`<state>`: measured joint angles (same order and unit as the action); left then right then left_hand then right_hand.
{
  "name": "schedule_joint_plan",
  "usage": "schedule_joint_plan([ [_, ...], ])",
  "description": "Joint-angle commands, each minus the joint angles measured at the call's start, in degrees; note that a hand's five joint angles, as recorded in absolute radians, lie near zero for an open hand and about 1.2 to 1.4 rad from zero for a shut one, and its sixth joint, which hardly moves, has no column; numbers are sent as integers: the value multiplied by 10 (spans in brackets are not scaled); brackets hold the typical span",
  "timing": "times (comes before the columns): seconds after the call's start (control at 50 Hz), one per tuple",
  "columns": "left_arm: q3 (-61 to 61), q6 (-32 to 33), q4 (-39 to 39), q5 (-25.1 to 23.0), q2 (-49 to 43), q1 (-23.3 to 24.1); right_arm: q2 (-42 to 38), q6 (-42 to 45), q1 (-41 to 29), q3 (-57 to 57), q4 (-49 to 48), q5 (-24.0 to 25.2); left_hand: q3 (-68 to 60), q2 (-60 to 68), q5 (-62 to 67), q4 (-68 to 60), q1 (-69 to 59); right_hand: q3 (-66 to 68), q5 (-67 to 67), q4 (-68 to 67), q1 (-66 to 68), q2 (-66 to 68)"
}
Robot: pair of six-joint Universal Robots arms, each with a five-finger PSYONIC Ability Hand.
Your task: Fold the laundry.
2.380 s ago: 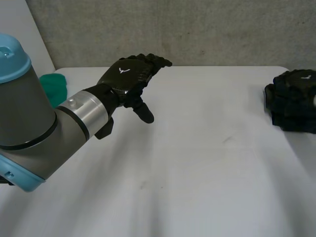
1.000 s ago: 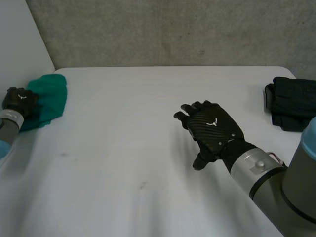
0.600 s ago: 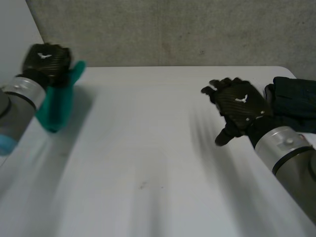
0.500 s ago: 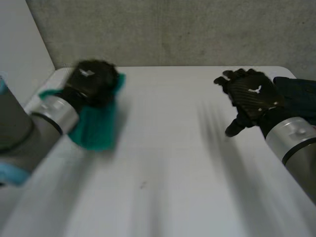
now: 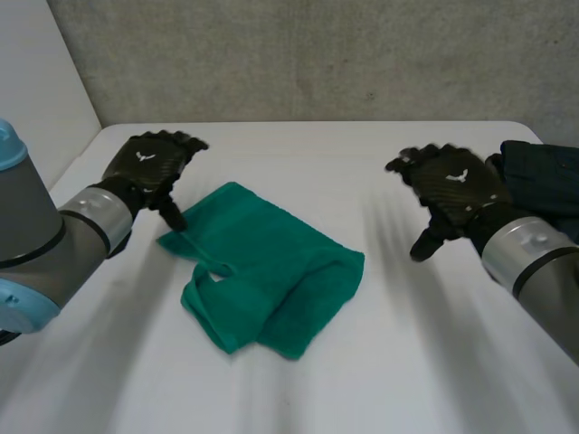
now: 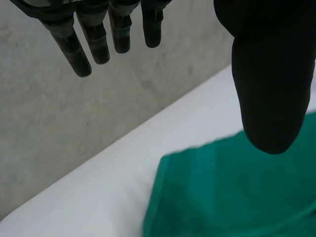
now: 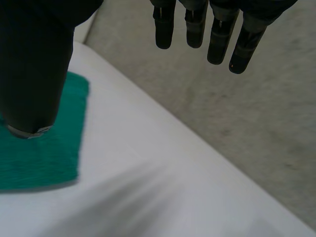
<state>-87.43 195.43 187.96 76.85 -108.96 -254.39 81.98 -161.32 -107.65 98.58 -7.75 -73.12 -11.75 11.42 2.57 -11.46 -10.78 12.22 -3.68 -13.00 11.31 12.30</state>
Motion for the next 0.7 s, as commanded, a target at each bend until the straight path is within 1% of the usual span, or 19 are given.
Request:
schedule_joint_plan([
  [0.02,-8,89,-88,-3,-36,-35,-60,5,-46,-29,32,6,-33,37,25,-36,-43,-22,37,30,-13,-23],
  [0.08,-22,76,-114,-5,-33,-30,-76,20,-54,-35,31,2,-59,62,50,-62,-68,-22,37,30,-13,-23],
  [0.14,-41,54,-117,-6,-28,-20,-88,34,-55,-36,31,-9,-79,82,71,-82,-88,-22,37,30,-13,-23],
  [0.16,-53,36,-117,-6,-20,-5,-93,40,-55,-36,30,-19,-89,92,81,-92,-99,-22,37,30,-13,-23],
  [0.24,-84,-3,-117,1,21,30,-104,50,-56,-37,29,-38,-91,94,82,-94,-100,-22,37,30,-13,-23],
  [0.3,-101,-17,-117,5,38,43,-109,50,-58,-37,29,-43,-91,94,82,-94,-100,-22,37,30,-13,-23],
  [0.36,-117,-22,-117,22,40,57,-109,50,-58,-37,28,-43,-91,94,82,-94,-100,-22,37,30,-13,-23],
  [0.44,-118,-18,-110,64,22,78,-110,50,-57,-37,27,-43,-101,104,92,-104,-110,-22,37,30,-13,-23],
  [0.46,-113,-17,-103,82,7,87,-111,50,-57,-37,27,-42,-134,137,126,-137,-144,-22,37,30,-13,-23],
  [0.52,-107,-16,-90,106,-14,92,-112,50,-57,-38,26,-42,-230,233,222,-233,-240,-22,37,30,-13,-23],
  [0.54,-102,-16,-83,115,-26,94,-114,50,-57,-40,26,-42,-304,307,295,-306,-313,-22,37,30,-13,-23],
  [0.6,-94,-9,-76,117,-41,97,-117,49,-57,-44,26,-41,-413,416,405,-416,-423,-22,37,30,-13,-23],
  [0.62,-89,2,-76,117,-51,98,-119,47,-57,-50,26,-37,-534,537,525,-536,-543,-22,37,30,-13,-23],
  [0.64,-86,9,-77,118,-55,98,-120,46,-57,-53,27,-38,-586,590,578,-589,-596,-22,37,30,-13,-23],
  [0.68,-79,27,-79,119,-56,98,-125,45,-56,-62,28,-39,-669,672,661,-672,-679,-22,37,30,-13,-23],
  [0.7,-74,43,-78,120,-51,98,-129,45,-56,-72,31,-40,-682,686,674,-685,-692,-22,37,30,-13,-23],
])
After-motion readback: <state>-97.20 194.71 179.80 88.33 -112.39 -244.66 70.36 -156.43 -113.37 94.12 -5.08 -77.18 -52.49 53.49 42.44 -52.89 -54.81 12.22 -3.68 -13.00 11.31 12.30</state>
